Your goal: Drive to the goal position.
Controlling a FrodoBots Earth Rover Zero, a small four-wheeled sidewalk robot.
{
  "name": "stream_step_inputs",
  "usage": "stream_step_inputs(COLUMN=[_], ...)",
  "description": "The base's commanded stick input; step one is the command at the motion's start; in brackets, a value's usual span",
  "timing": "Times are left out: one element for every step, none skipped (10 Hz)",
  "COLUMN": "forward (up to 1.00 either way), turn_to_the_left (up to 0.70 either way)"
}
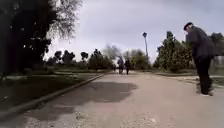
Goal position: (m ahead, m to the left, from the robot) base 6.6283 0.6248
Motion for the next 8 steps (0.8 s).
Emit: stream_step_inputs(forward=[0.70,0.70,0.70,0.70,0.70,0.70,0.70,0.70], turn_to_the_left=[0.00,0.00,0.00,0.00,0.00,0.00,0.00,0.00])
